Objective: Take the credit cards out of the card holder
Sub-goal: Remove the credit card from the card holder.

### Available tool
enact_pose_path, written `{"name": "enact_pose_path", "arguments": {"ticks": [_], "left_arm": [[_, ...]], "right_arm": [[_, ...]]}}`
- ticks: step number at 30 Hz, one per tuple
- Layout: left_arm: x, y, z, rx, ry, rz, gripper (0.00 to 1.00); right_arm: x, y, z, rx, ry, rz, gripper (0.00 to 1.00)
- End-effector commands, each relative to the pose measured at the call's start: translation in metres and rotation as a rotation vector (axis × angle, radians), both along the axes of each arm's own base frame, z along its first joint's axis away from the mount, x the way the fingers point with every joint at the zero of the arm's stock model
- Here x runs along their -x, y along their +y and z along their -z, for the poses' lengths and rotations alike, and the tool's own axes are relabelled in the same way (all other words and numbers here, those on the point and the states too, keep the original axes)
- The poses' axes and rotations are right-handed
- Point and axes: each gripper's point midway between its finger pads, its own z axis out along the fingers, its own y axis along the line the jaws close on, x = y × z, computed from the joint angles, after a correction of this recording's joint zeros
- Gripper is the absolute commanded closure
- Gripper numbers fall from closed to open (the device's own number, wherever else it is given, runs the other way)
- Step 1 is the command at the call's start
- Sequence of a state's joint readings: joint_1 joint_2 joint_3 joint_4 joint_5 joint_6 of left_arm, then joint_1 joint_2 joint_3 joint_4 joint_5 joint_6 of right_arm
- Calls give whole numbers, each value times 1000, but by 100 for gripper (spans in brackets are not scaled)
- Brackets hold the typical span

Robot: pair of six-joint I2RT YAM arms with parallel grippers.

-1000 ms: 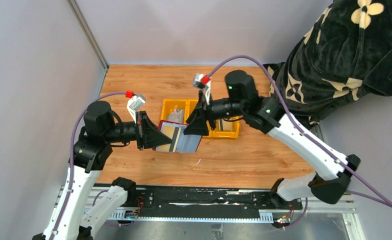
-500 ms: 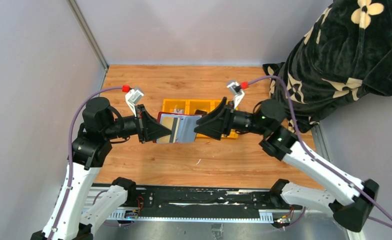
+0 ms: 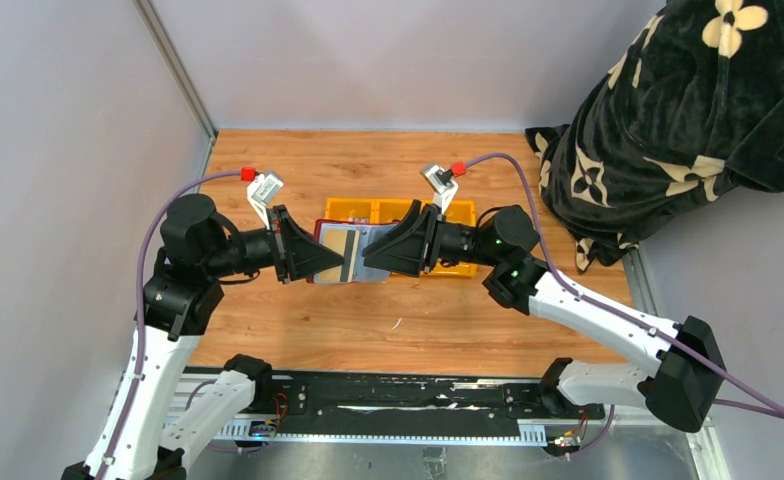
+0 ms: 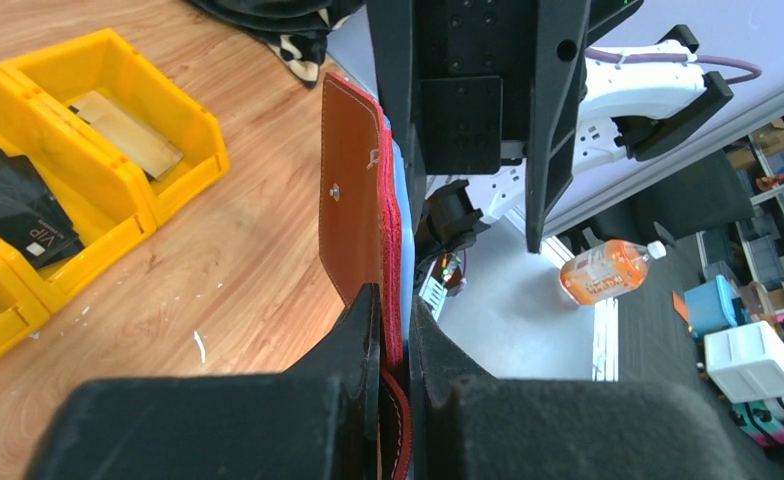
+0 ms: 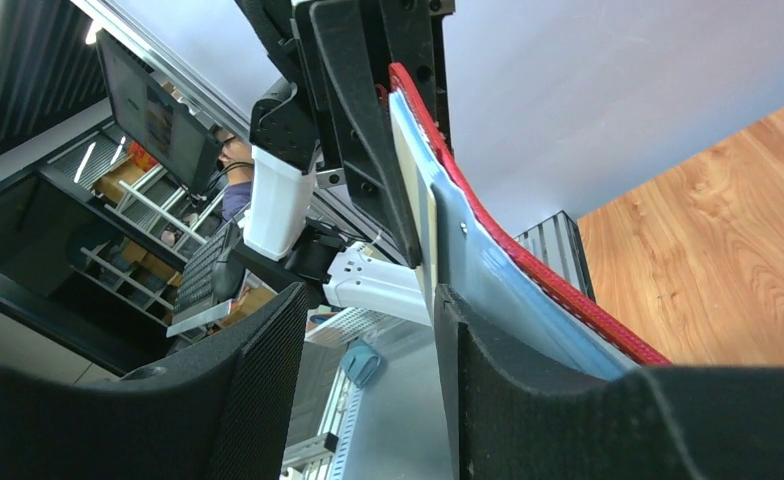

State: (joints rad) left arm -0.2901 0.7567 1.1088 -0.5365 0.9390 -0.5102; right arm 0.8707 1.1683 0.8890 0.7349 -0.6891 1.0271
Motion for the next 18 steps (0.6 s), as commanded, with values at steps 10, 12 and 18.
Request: {"name": "enact_pose_path", "arguments": {"ticks": [10, 12, 18], "left_arm": [[6, -2, -13, 38, -30, 34, 100], [6, -2, -11, 30, -31, 35, 100], [3, -2, -6, 25, -19, 32, 92]], "right_arm": [[11, 16, -20, -75, -10, -91, 50], [14, 15, -27, -123, -11, -119, 52], [17, 17, -38, -200, 13, -165, 57]]}}
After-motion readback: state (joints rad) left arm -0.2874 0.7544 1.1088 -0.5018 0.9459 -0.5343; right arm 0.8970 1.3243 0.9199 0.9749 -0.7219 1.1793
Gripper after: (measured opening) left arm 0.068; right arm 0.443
